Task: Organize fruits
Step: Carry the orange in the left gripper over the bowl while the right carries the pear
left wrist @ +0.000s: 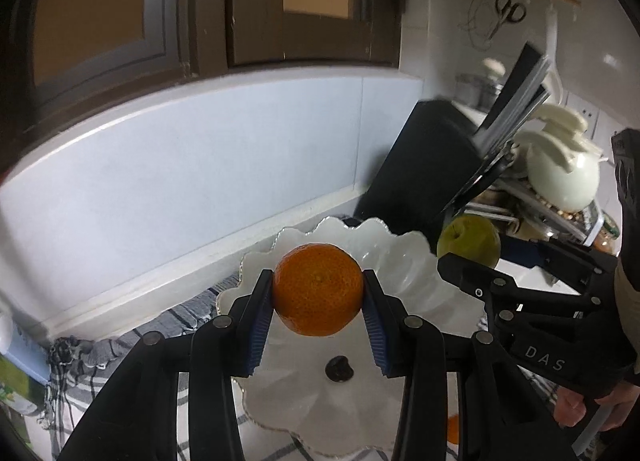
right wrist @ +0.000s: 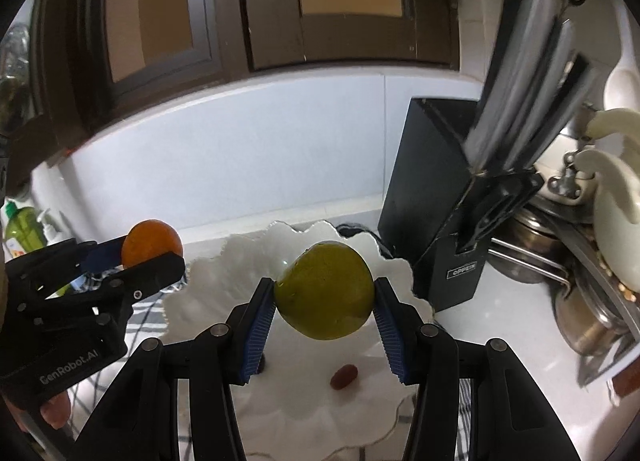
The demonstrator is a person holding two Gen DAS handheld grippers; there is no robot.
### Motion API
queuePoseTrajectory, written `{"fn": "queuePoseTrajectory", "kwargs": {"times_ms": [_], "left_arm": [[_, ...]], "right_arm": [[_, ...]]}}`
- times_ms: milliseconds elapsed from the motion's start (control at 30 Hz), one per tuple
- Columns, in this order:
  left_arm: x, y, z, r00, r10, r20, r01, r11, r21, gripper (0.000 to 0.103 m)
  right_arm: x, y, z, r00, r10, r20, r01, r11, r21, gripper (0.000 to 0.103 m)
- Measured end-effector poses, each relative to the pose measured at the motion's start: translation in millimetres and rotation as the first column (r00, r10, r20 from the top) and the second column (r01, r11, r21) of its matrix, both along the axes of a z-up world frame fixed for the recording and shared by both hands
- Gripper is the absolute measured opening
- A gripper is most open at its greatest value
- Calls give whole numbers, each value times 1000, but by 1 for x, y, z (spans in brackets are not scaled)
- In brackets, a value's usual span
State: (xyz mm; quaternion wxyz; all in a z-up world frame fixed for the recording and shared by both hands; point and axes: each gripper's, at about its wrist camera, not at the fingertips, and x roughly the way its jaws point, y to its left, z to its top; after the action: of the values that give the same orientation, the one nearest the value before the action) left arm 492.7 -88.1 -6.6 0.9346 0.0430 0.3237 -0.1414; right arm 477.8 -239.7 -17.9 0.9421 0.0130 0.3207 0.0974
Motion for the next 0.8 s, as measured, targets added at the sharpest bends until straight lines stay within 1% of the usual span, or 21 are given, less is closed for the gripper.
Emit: {"fn": "queuePoseTrajectory", "kwargs": {"times_ms": [67, 167, 300, 433, 533, 600, 733, 800], "left_arm": [[11, -1, -6, 1000, -4, -20, 4, 1000, 8, 42], [23, -3, -16, 999, 9, -36, -7, 999, 42, 42], [44, -4, -33, 997, 22, -79, -17, 998, 67, 42], [64, -3, -52, 988, 27, -150, -16, 997, 71, 42], [79, -2, -67, 975, 20, -219, -9, 999, 53, 42], [86, -4, -76, 969, 21, -248, -8, 999, 52, 42], [94, -9, -89, 960, 26, -277, -3, 996, 85, 42], [97, -10, -93, 957, 28, -288, -2, 996, 91, 42]], "right_arm": [[12, 1, -6, 1000, 5, -26, -5, 1000, -13, 51], [29, 5, -17, 997, 14, -71, -16, 999, -28, 51], [51, 9, -35, 988, 27, -149, -34, 999, -42, 51], [69, 13, -53, 975, 35, -218, -49, 997, -60, 51], [79, 14, -66, 964, 37, -263, -58, 996, -71, 51], [84, 13, -74, 957, 35, -288, -60, 995, -76, 51], [92, 14, -85, 950, 31, -312, -65, 993, -98, 51], [95, 13, -90, 944, 34, -330, -68, 993, -94, 51]]}}
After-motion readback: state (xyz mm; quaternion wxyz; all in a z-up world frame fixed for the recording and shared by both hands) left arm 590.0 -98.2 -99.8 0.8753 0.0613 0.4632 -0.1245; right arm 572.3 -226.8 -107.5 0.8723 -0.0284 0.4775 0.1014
